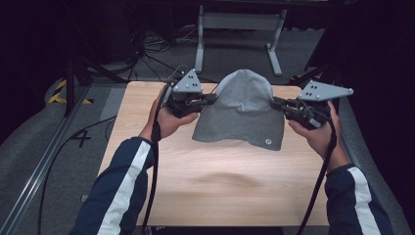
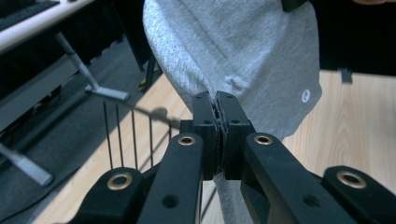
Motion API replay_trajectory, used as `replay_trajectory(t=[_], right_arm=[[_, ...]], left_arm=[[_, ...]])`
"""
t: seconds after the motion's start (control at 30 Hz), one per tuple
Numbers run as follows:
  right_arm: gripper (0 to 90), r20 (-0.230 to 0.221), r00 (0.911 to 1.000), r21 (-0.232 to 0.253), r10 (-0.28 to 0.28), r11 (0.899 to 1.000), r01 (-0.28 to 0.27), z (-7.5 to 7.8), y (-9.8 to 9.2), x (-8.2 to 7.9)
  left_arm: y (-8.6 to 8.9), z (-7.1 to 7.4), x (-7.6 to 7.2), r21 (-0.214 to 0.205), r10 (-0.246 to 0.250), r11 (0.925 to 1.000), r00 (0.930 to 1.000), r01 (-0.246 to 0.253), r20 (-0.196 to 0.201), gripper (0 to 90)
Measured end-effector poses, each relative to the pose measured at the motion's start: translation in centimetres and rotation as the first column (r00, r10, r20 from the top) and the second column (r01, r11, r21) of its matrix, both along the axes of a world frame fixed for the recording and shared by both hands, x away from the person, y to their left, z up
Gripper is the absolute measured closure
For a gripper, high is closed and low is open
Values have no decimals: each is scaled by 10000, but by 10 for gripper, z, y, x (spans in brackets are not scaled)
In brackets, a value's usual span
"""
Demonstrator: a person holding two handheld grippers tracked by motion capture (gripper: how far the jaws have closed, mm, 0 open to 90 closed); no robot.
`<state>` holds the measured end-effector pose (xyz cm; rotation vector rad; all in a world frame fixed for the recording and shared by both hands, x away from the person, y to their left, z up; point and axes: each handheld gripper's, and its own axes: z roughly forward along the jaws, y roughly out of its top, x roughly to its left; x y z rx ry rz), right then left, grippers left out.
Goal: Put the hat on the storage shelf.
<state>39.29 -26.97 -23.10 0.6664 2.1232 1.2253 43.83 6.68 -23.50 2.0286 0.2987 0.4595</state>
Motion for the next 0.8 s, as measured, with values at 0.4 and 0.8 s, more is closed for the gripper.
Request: replay_trajectory(t=[0.4,0.8], right_arm=[[859,686,9965,141,-478,9988,469,45,3,32],[860,907,9914,449,-939,9949,901,61,13,67]], left_arm=[[-8,45,30,-229,541,9983,9975,-531,460,877],[-7,66,61,-272,1467,9890,9866,-1451,713,877]])
